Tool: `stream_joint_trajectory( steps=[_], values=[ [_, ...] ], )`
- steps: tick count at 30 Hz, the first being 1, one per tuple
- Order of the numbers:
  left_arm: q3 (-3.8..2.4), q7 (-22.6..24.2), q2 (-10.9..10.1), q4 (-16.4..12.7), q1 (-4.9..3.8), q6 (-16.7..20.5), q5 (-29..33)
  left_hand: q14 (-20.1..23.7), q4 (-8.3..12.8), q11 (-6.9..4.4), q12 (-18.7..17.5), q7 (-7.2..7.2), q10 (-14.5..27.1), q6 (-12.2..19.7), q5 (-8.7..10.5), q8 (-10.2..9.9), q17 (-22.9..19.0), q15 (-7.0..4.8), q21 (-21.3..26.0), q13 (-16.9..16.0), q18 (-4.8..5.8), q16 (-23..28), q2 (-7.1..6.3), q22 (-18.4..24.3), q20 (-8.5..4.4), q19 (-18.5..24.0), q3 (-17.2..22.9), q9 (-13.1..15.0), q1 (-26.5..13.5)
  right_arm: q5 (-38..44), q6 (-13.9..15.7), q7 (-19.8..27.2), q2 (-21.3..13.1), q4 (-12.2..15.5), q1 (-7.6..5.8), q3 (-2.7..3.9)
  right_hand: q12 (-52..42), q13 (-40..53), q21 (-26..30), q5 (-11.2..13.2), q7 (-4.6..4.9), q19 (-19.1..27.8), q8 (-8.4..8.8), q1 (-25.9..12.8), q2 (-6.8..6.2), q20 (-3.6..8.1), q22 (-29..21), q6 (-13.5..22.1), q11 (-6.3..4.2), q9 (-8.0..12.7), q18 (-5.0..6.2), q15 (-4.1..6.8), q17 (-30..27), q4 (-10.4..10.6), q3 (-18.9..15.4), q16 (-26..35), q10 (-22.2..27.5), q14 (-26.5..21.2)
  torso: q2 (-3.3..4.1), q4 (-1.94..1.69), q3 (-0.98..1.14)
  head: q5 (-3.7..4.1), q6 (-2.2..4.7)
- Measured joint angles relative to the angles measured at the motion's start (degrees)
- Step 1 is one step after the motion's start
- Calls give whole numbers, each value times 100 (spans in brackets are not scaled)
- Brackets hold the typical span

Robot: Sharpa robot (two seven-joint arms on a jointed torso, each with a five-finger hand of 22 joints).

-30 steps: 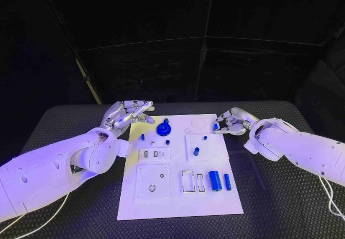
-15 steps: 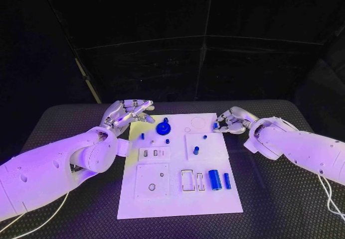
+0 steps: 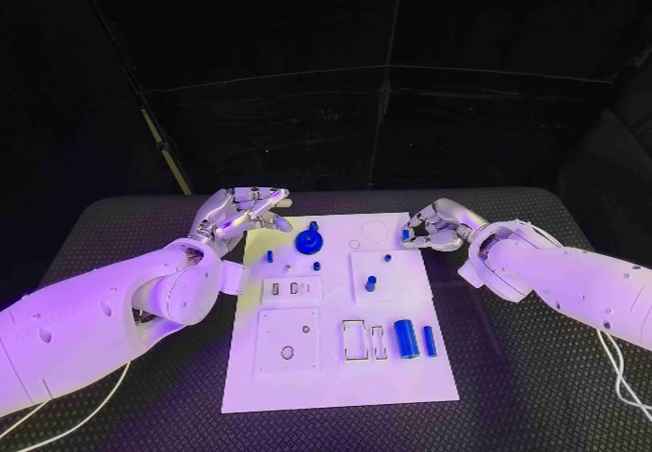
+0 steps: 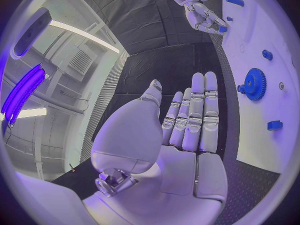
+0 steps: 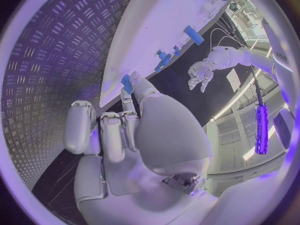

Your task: Assemble the parts on the task board

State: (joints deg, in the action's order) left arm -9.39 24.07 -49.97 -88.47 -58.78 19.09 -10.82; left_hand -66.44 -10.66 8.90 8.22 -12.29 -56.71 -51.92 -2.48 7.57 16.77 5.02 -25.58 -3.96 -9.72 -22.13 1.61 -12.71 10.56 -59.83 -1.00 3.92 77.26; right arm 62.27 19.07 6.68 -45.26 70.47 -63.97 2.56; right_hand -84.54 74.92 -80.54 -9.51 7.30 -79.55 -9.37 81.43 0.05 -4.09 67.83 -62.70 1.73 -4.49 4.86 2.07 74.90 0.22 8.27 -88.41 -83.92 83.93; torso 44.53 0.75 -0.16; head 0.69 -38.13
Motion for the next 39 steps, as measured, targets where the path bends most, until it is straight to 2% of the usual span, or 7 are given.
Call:
stream_joint_trajectory(
  steps=[6, 11, 16, 19, 27, 32, 39],
  values=[
    [0, -2, -8, 23, 0, -5, 0, 0, 0, 0, 0, 0, 0, 0, 0, 0, 0, 0, 0, 0, 0, 0, -2, 0, 0, 0, 0, 0, 2, 0, 253, -3, -167, 350, 1, 9, 0, 0, 0, 5, -1, -8, -2, -23, 23, 8, 24, 1, -2, 0, 0, 20, 0, 17, 17, 0, -2, 20, -15, 5, -3, 1, 8],
    [0, -5, -11, 51, 0, -10, 0, 0, 0, 0, 0, 0, 0, 0, 0, -23, 6, 0, 0, 0, 0, 0, -2, 1, 0, 0, 0, 0, 2, 42, 401, -130, -252, 870, -4, 69, 0, 0, -21, 52, -4, -21, -4, -70, 68, 20, 30, 4, -20, 0, 0, 20, 0, 11, 44, 0, -21, 21, -37, 10, -10, -13, 12],
    [0, -9, 19, 113, 0, -18, 0, 0, 0, 0, 0, 0, 0, 0, 0, -23, 6, 0, 0, 0, 0, 0, -2, 1, 0, 0, 0, 0, 2, 240, 491, -437, -92, 1281, -10, 93, 0, 0, -21, 83, -9, -21, -5, -86, 83, 20, 40, 10, -20, 1, 0, 20, 0, 23, 59, 0, -21, 21, -64, 10, -13, -35, -15],
    [0, -9, 43, 182, 0, -30, -1, 0, 17, 0, 0, 13, 0, -13, 0, -23, 13, 0, 0, 0, 0, 0, -2, 1, 15, 15, -17, 0, 2, 459, 532, -653, 99, 1457, -10, 94, 0, 0, -21, 86, -13, -21, -5, -104, 99, 20, 47, 13, -20, 0, 0, 20, 0, 23, 60, 0, -21, 21, -82, 7, -14, -75, -49],
    [0, -11, 72, 334, -1, -48, -1, 0, 0, -11, 0, 42, -53, -42, 0, -23, 25, 0, 0, 0, 0, 0, 44, -5, 18, 18, -33, 0, -1, 1103, 572, -1069, 727, 1668, 33, 75, 1, 0, -34, 98, -23, -42, -5, -124, 116, 42, 76, 24, -20, 0, 1, 20, 4, 23, 60, 0, -21, 21, -124, -11, -14, -188, -150],
    [0, -11, 106, 352, -2, -63, -1, 0, 0, -11, 0, 42, -53, -42, 0, -23, 25, 0, 0, 0, 0, 0, 44, -5, 18, 18, -33, 0, -1, 1467, 548, -1209, 1008, 1653, 164, 34, 1, 0, -44, 99, -24, -42, -6, -161, 79, 41, 106, 25, -20, 0, 1, 19, 3, 24, 60, 0, -21, 21, -135, -12, -18, -231, -158],
    [-1, -11, 116, 354, -2, -78, -1, 21, 0, -11, 0, 42, -52, -42, 0, -23, 33, -21, 0, 0, 0, 0, 44, -5, 18, 18, -33, 0, -1, 1797, 466, -1411, 1242, 1533, 283, 18, 1, 0, -44, 118, -26, -42, -9, -193, 48, 41, 117, 27, -20, 0, 1, 19, 3, 57, 90, 0, -21, 21, -142, -12, -22, -283, -177]
  ],
)
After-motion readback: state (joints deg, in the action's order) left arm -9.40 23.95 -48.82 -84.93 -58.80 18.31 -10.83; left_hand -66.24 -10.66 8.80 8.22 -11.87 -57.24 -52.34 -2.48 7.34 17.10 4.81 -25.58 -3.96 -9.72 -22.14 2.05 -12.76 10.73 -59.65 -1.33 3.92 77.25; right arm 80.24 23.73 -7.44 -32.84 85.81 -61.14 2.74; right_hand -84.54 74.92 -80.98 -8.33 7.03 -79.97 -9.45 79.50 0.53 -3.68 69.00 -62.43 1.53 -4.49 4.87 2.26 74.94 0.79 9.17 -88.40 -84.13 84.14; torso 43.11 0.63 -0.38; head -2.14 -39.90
